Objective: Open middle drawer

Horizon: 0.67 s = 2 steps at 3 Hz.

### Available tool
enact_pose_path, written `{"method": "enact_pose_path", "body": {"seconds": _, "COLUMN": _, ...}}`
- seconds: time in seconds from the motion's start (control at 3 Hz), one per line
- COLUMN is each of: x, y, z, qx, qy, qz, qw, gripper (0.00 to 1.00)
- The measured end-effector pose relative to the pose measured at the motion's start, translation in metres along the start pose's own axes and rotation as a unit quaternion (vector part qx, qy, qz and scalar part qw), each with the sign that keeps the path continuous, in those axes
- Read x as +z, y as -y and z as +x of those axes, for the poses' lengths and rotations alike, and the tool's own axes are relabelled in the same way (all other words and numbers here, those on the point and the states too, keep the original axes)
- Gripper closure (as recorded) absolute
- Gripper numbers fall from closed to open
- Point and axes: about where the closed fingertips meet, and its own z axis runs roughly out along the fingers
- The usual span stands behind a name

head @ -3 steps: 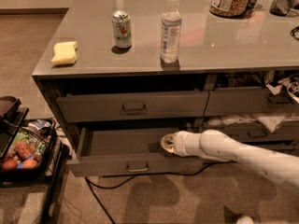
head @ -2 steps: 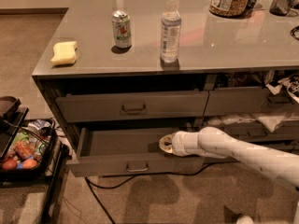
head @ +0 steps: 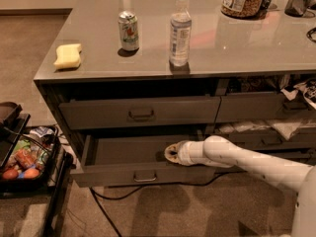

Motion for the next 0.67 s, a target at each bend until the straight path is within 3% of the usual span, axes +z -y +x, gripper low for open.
{"method": "enact_pose_path", "body": {"seconds": 0.67, "x": 0.016, "y": 0.022, "z": 0.036, "qx": -0.015, "qy": -0.047, "qz": 0.009, "qw": 0.9988, "gripper": 1.00}}
